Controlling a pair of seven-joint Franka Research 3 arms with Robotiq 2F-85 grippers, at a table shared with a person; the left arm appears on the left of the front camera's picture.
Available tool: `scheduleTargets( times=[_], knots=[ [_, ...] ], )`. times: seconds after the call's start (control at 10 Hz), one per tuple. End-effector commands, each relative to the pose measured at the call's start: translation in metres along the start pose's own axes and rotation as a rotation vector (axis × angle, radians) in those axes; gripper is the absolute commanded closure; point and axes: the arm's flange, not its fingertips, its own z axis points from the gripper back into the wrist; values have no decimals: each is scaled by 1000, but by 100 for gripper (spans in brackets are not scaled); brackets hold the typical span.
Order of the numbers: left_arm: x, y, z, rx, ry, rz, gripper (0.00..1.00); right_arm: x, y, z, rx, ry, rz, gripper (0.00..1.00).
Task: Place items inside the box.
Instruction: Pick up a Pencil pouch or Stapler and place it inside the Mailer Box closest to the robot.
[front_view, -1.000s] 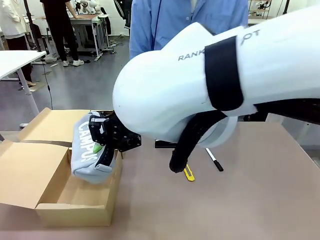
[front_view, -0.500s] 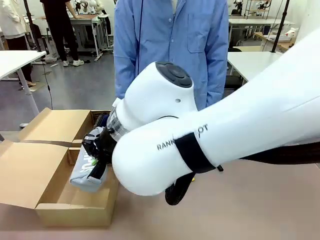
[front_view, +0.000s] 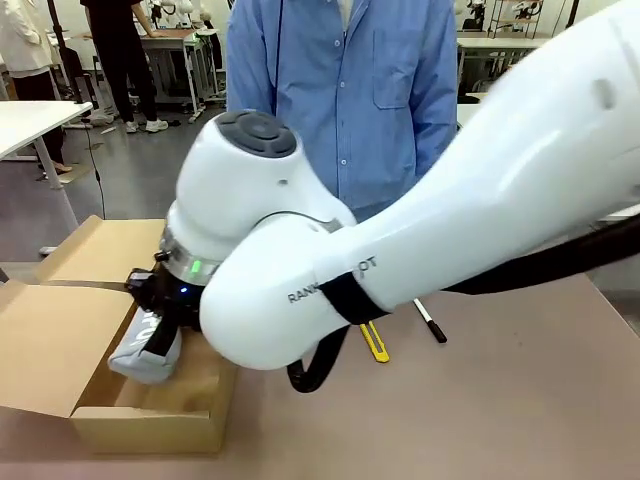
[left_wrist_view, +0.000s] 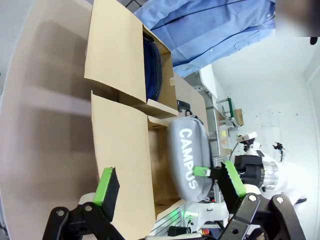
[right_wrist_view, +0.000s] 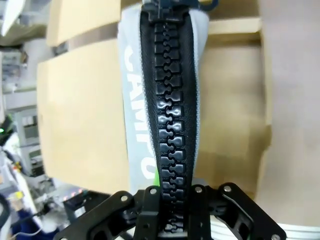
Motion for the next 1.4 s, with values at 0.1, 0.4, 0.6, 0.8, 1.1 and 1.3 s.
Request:
scheduleTargets(
  times=[0.1, 0.4, 0.6, 0.8, 1.1, 1.3],
  knots=[
    [1, 0, 0, -21, -16, -20, 0, -1, 39, -44, -57, 8, 4, 93],
    [1, 0, 0, -21, -16, -20, 0, -1, 35, -60, -111, -2, -18, 93],
    [1, 0, 0, -21, -16, -20, 0, -3, 29, -68, -144, 24, -20, 93],
    [1, 0, 0, -21, -16, -20, 0, -3, 23, -71, -166, 72, -29, 93],
    [1, 0, 0, -21, -16, -20, 0, -7, 21, -73, -168, 93, -23, 93],
    [1, 0, 0, -21, -16, -20, 0, -8, 23, -75, -158, 85, -11, 93]
  ],
)
